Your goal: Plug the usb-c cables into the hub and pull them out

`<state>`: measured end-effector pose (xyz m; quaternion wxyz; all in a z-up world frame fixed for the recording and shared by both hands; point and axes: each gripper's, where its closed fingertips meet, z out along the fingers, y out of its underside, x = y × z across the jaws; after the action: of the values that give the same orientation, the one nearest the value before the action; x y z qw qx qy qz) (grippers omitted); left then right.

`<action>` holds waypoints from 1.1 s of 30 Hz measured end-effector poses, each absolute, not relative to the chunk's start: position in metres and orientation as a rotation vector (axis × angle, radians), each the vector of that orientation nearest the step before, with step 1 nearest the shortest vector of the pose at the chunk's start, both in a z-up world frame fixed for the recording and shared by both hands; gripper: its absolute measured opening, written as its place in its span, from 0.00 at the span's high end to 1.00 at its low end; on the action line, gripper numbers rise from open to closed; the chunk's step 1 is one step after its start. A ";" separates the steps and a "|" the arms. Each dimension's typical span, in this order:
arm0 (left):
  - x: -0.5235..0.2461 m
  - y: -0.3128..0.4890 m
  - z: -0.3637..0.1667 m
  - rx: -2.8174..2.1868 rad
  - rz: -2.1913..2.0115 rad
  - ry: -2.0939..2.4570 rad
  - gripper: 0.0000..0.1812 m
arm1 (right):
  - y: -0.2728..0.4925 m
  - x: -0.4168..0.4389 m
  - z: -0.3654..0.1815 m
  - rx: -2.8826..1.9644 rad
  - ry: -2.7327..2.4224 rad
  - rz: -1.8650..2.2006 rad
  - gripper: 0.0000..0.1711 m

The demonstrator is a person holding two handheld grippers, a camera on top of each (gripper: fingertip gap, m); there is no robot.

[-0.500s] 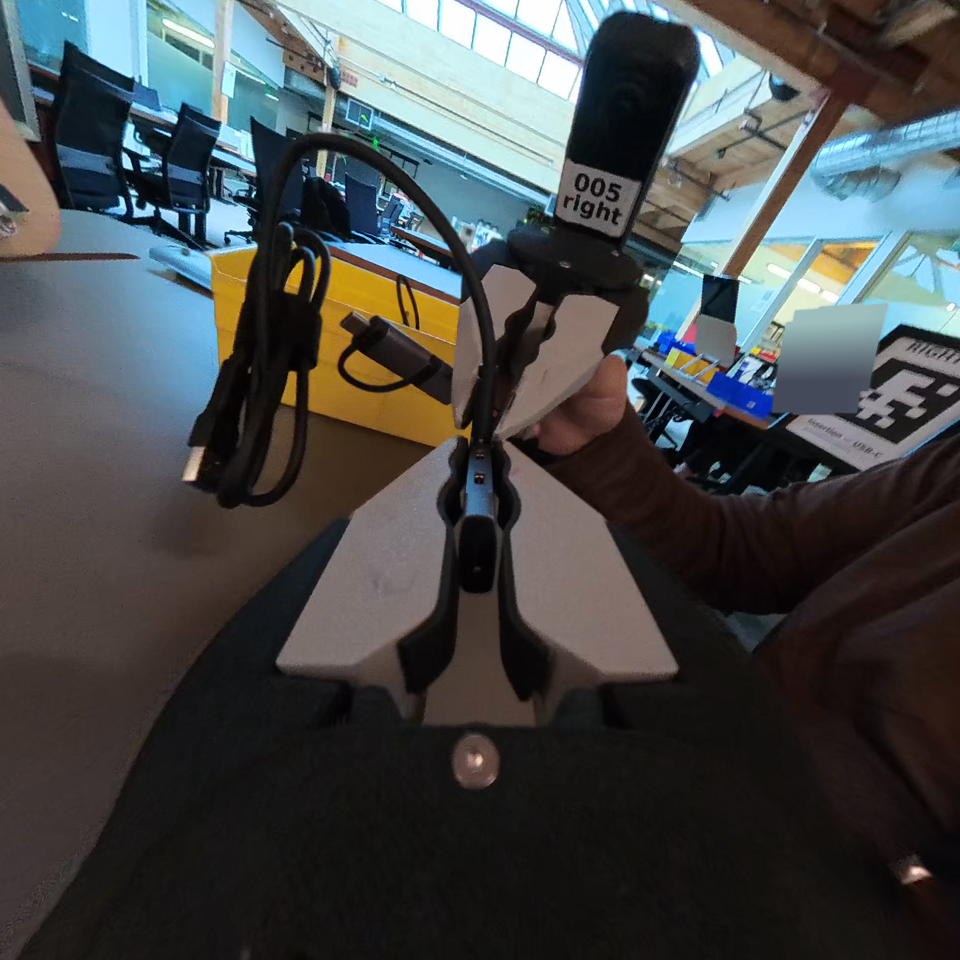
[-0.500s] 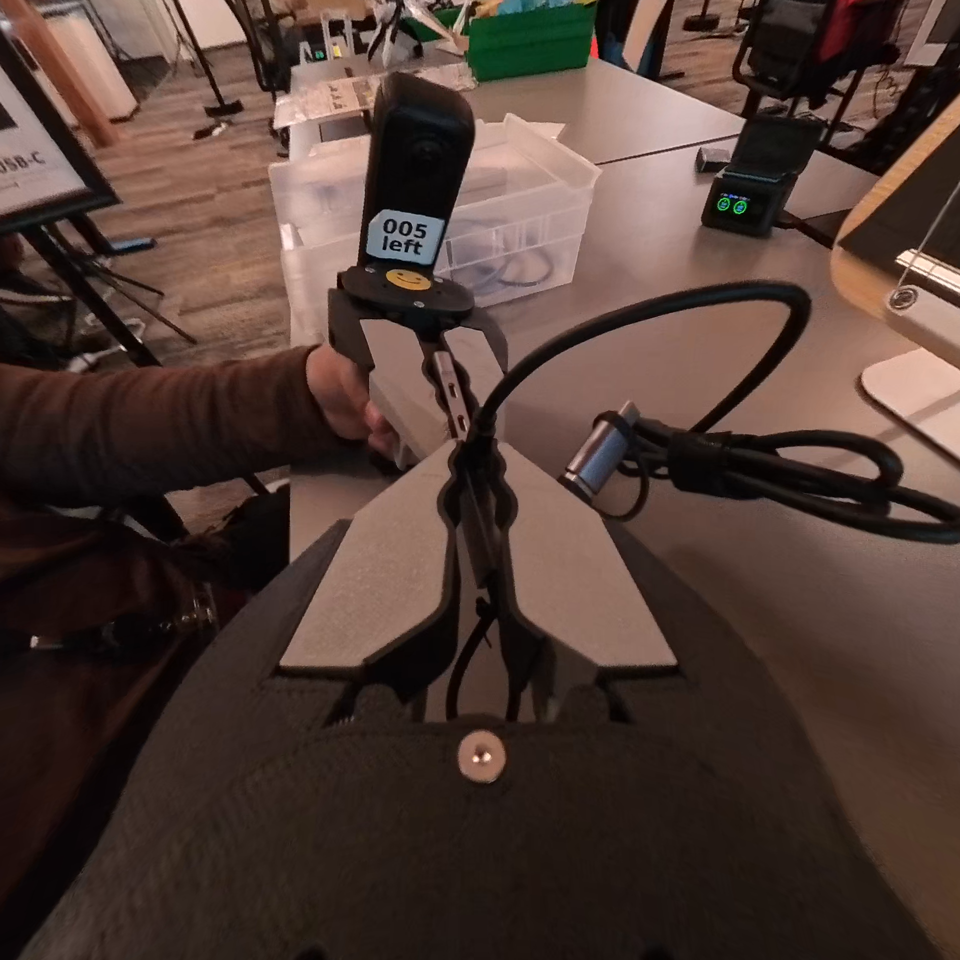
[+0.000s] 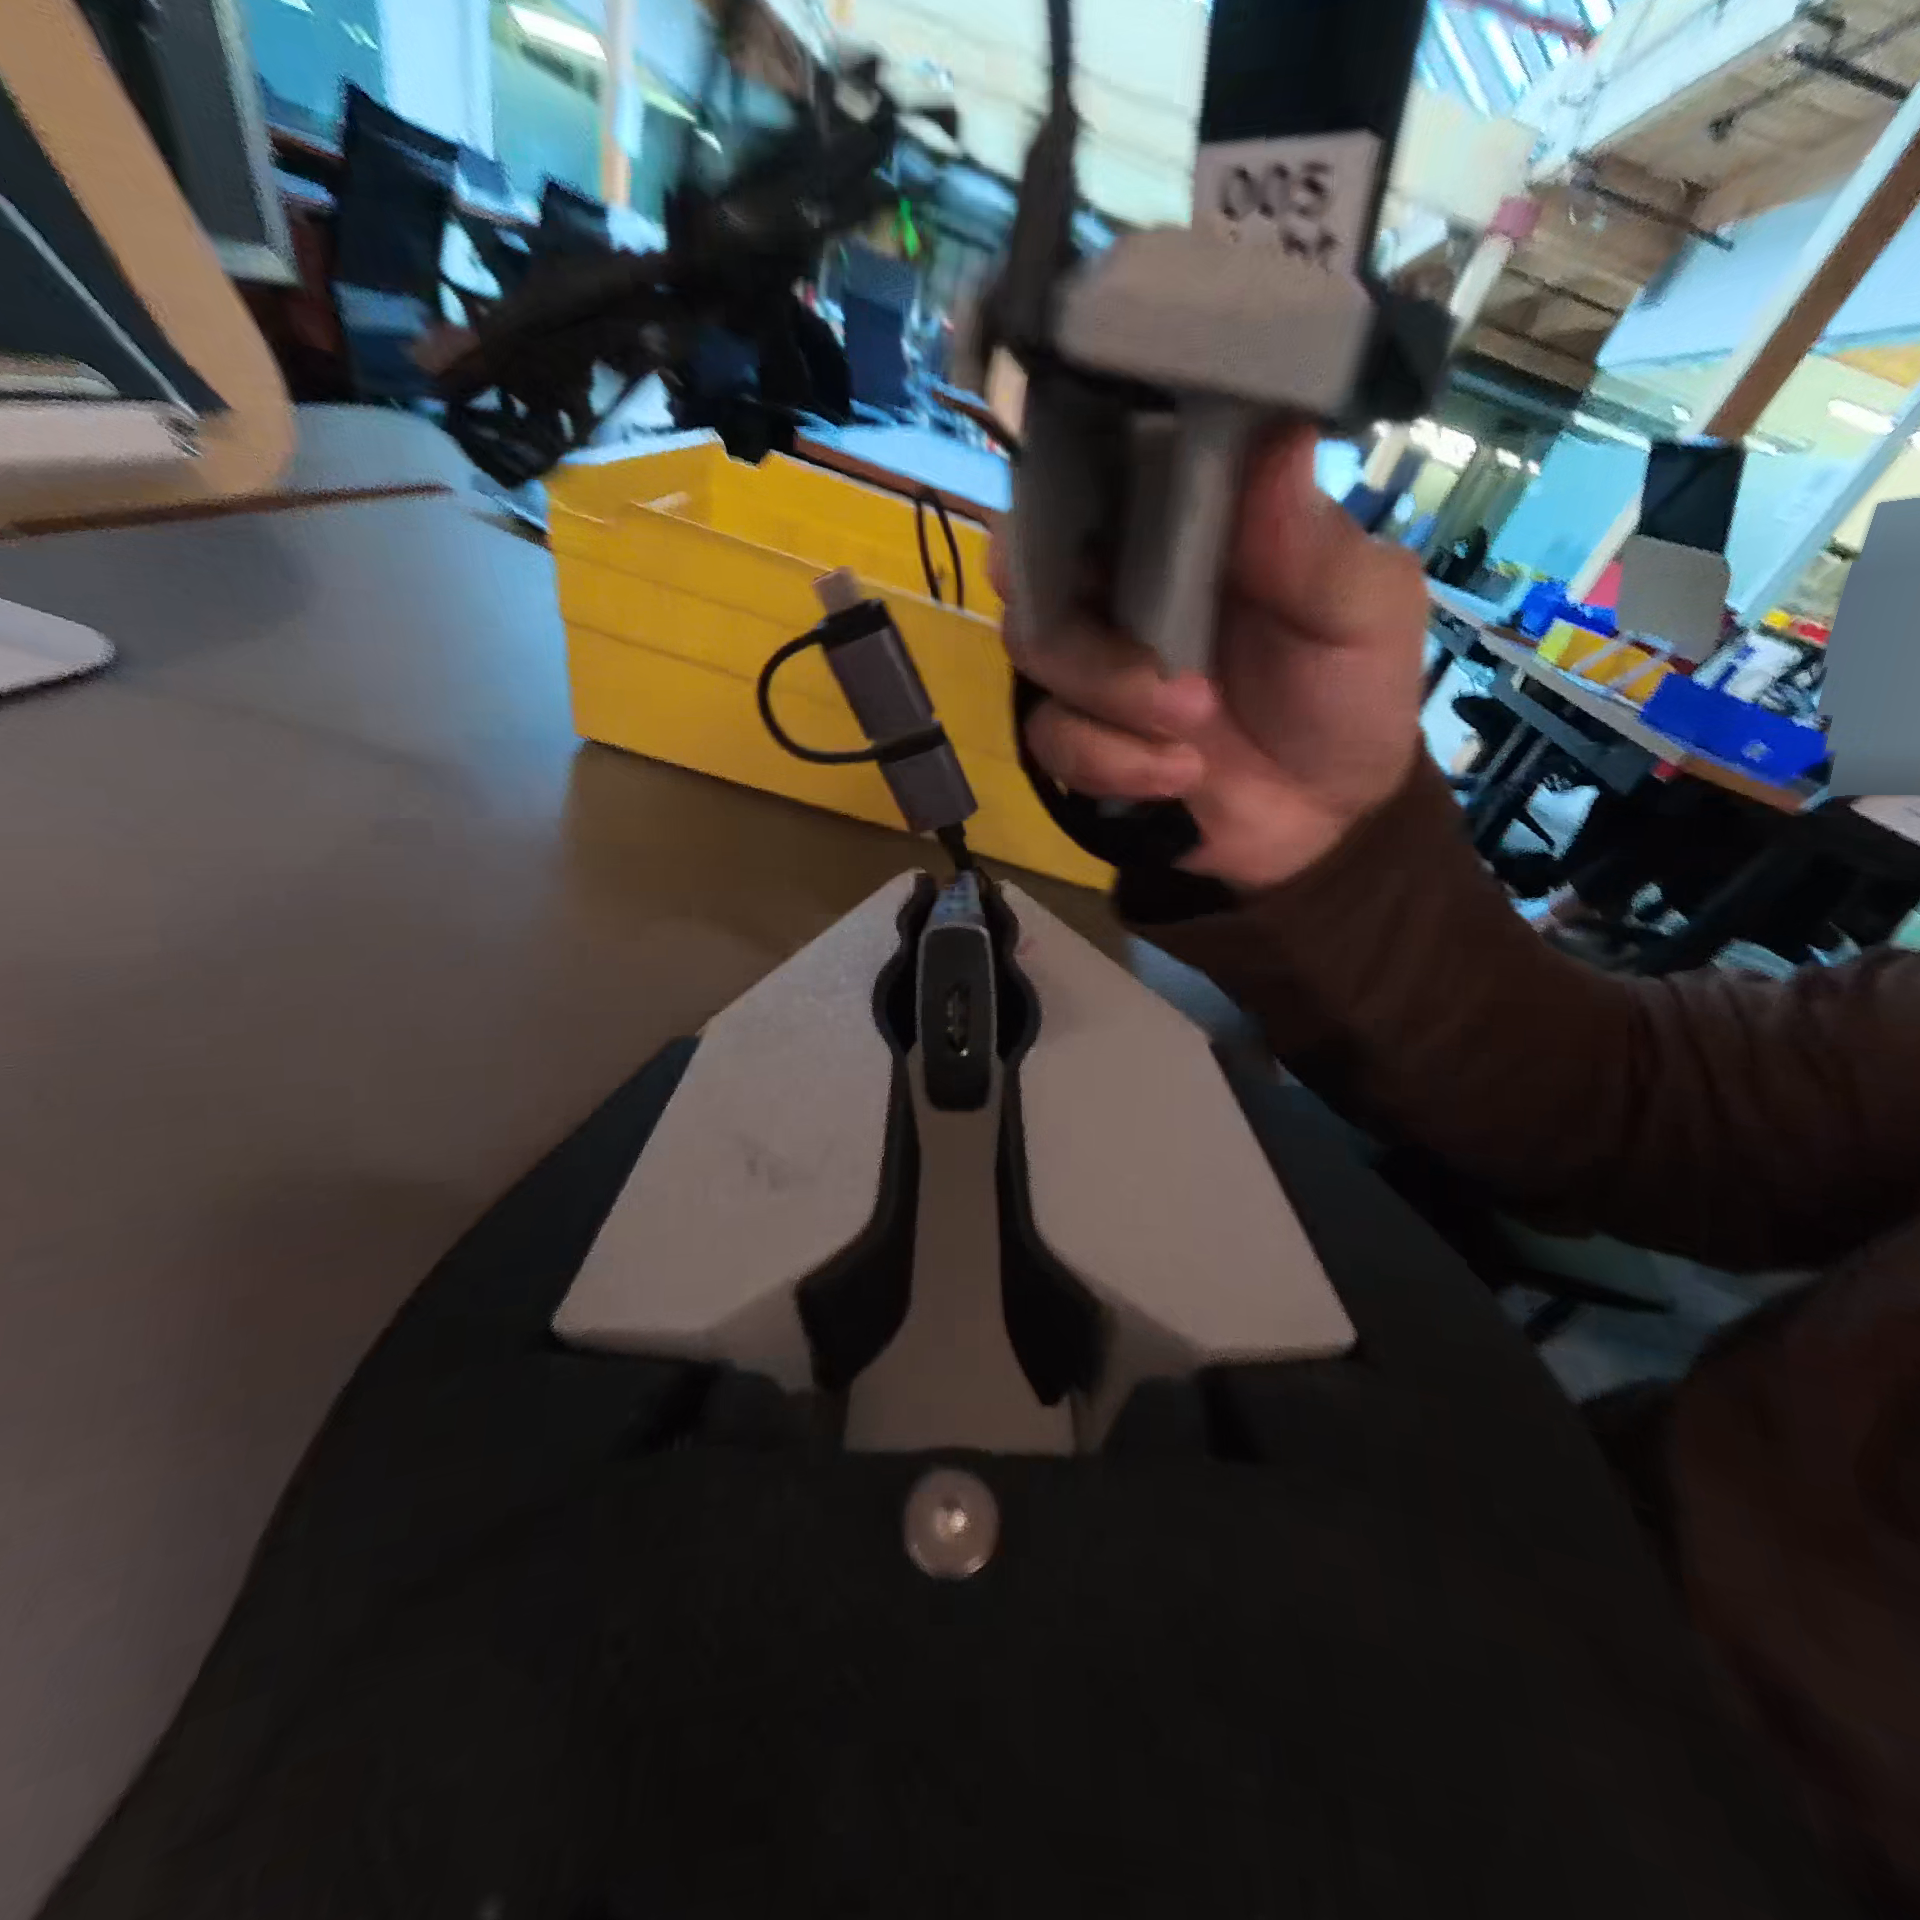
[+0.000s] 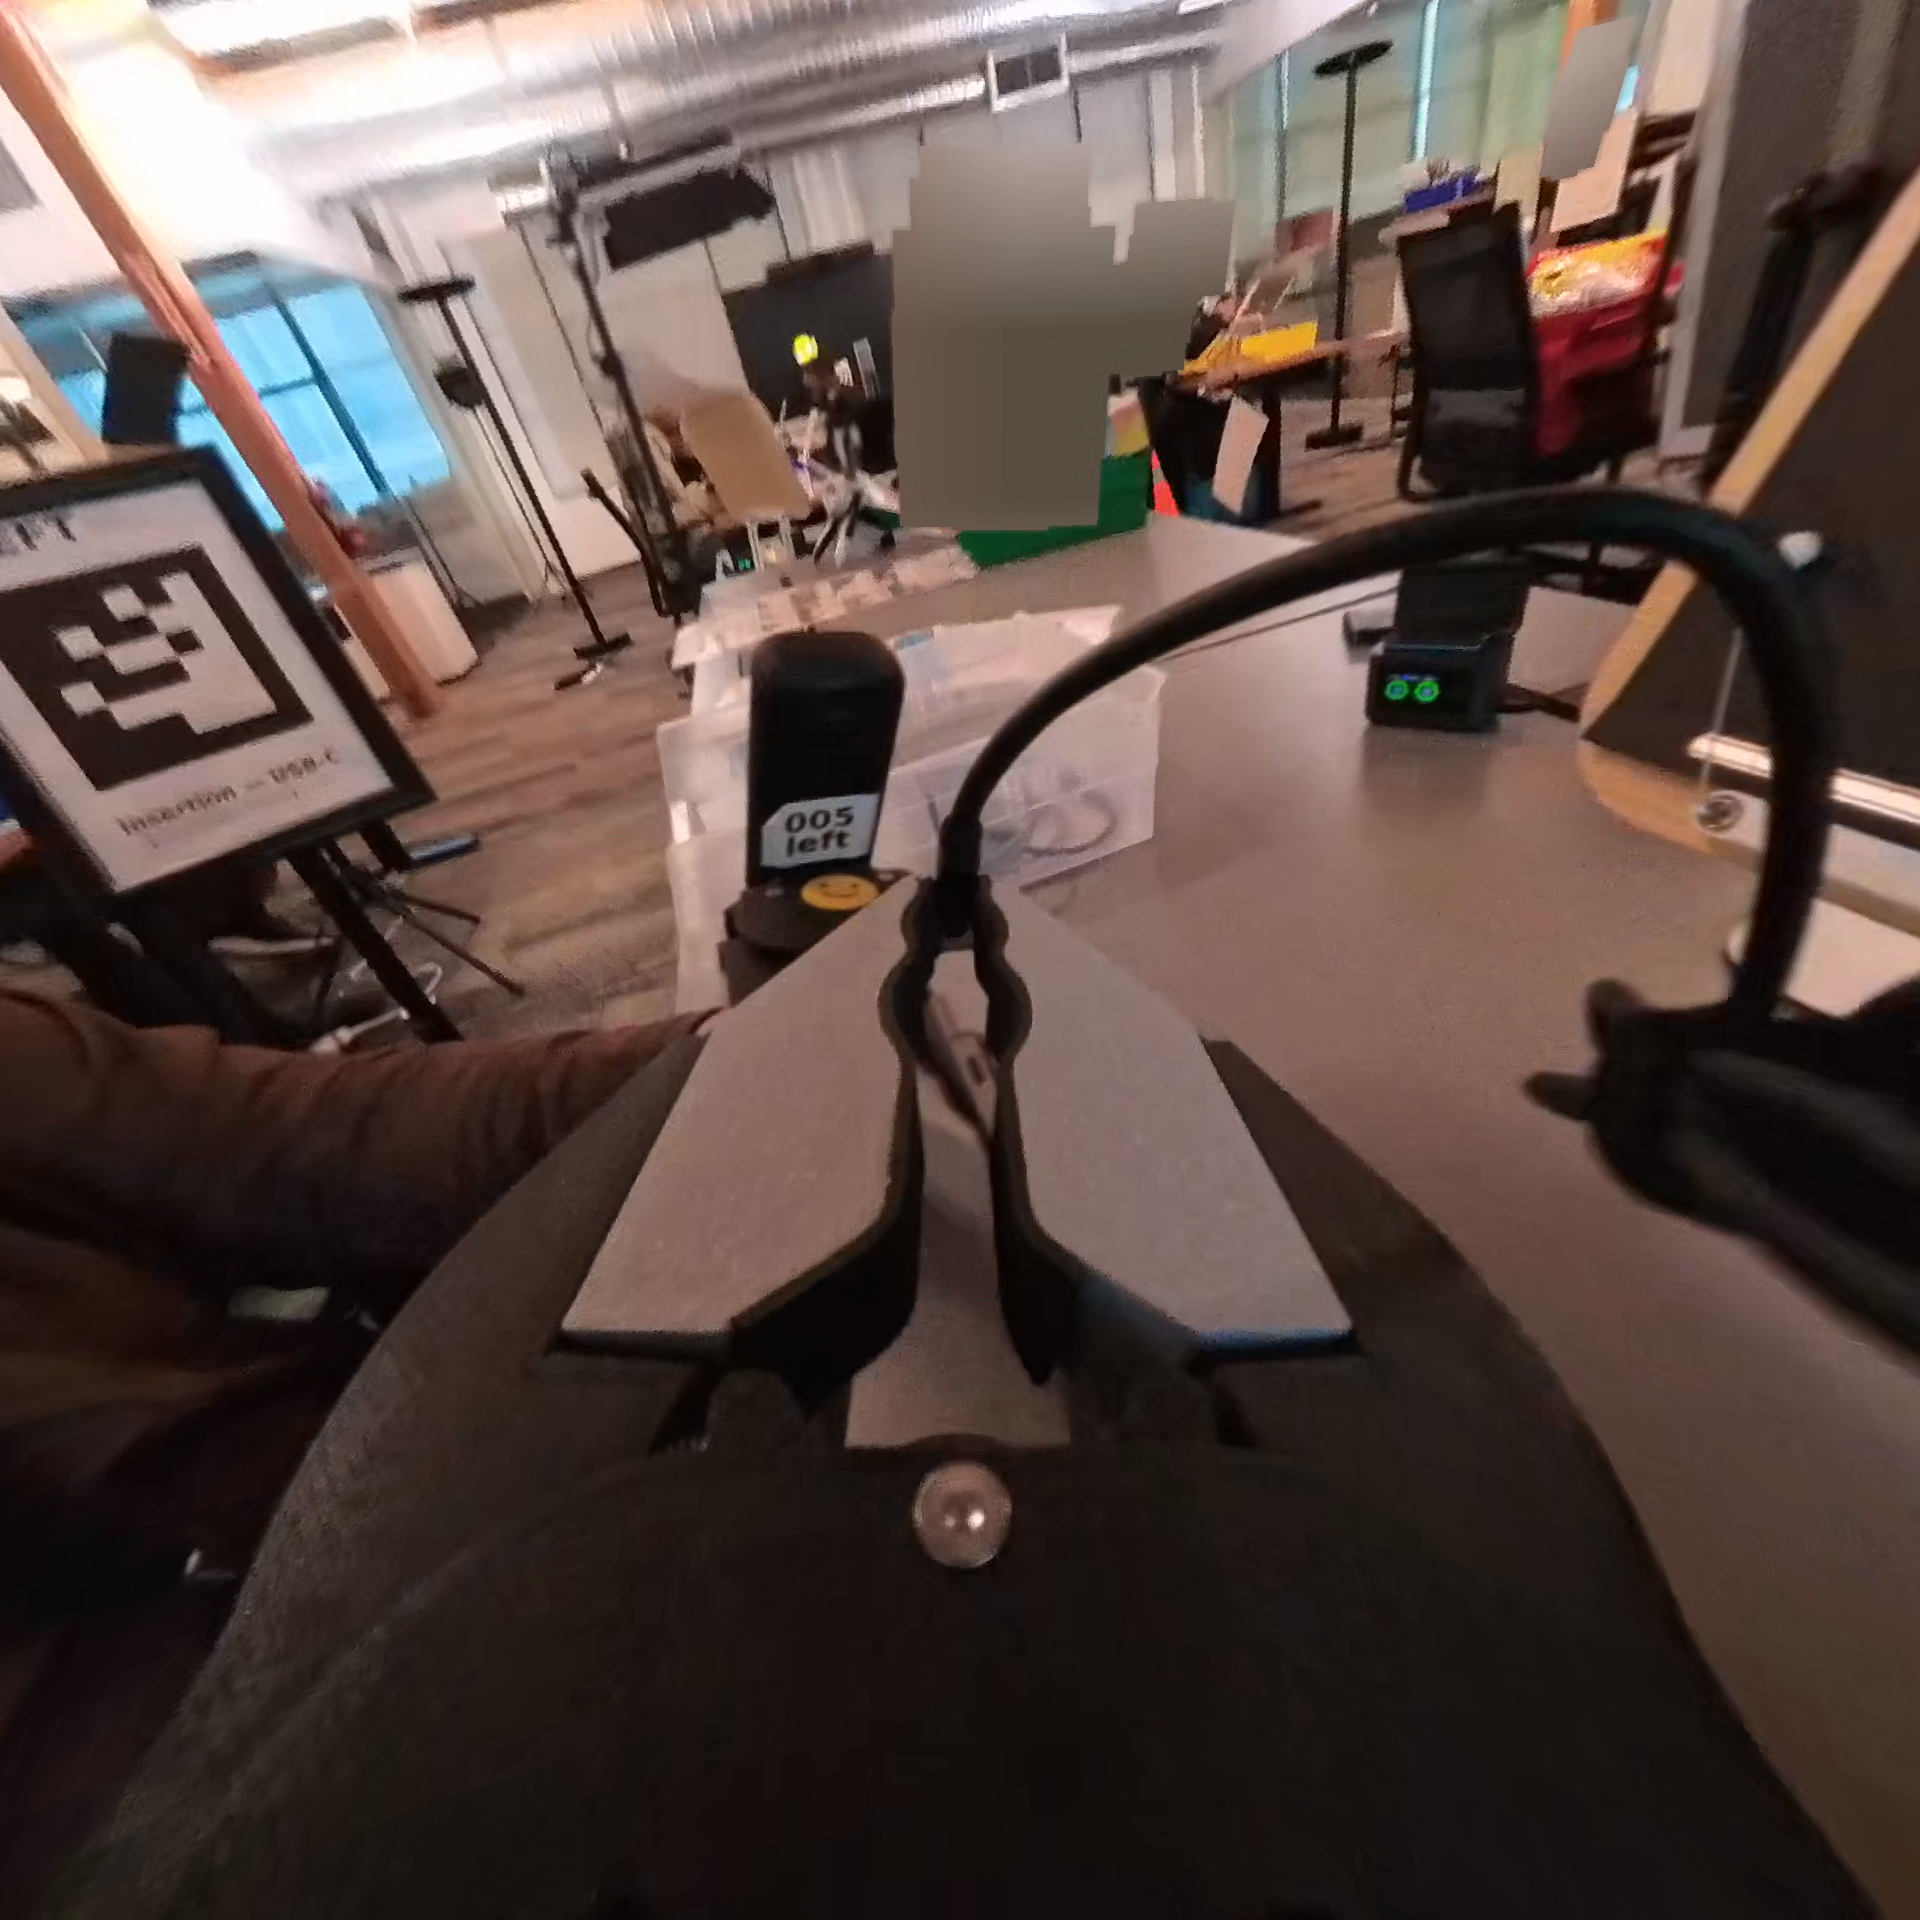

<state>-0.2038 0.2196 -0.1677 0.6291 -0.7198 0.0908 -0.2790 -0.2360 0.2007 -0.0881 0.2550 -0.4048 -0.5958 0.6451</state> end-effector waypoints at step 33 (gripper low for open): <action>-0.210 0.216 -0.161 -1.571 -0.571 0.241 0.96 | 0.409 -0.030 -0.157 -2.050 -1.451 0.622 0.94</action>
<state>-0.2101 0.2161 -0.1609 0.6640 -0.6955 0.1066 -0.2529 -0.0296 0.4090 -0.1565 0.2734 -0.7621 -0.5394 0.2313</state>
